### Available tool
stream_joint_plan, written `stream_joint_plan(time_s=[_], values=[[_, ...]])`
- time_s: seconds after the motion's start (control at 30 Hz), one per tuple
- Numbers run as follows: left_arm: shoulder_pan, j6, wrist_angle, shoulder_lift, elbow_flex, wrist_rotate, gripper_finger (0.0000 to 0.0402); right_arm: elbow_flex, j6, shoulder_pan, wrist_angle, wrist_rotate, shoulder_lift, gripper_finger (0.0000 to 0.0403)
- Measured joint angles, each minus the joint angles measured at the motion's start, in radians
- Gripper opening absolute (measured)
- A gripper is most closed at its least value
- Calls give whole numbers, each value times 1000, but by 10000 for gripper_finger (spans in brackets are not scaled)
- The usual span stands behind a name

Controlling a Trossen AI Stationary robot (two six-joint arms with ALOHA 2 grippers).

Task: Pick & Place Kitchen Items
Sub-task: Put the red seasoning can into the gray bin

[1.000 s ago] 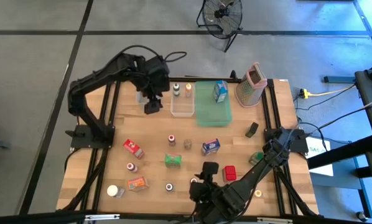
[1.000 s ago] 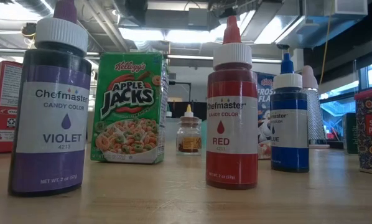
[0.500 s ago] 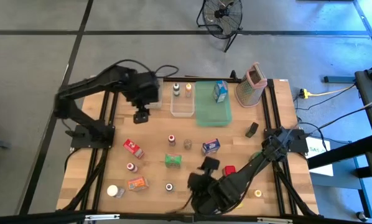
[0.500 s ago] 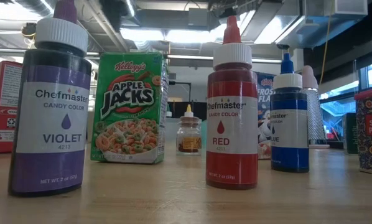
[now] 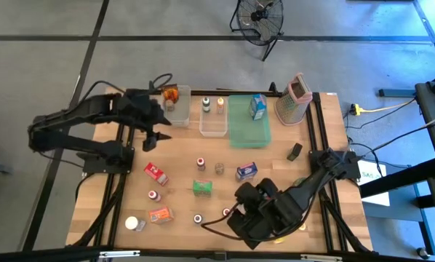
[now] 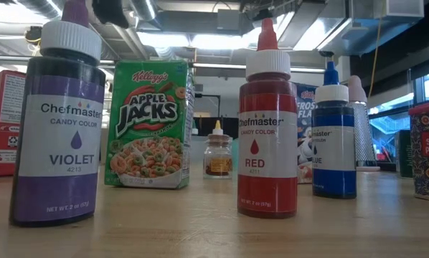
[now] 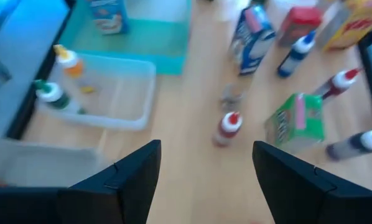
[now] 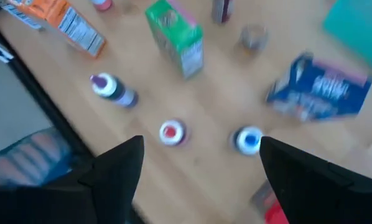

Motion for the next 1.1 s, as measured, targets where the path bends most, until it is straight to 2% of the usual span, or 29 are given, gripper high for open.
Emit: stream_joint_plan(time_s=[0.2, 0.4, 0.6, 0.83, 1.1], values=[[-4, -46, 148, -113, -208, 144, 249, 0, 117, 0, 0, -101, -2, 323], [-53, -56, 283, -221, -319, 147, 249, 0, 225, 1, -1, -106, -2, 323], [-139, -9, 372, -308, -340, 147, 249, -26, 327, -1, 1, -176, -2, 323], [-237, -20, 444, -371, -340, 147, 249, -210, 466, -4, -1, -361, -52, 323], [-324, -48, 435, -383, -340, 146, 249, -475, 644, 0, 1, -419, -219, 323]])
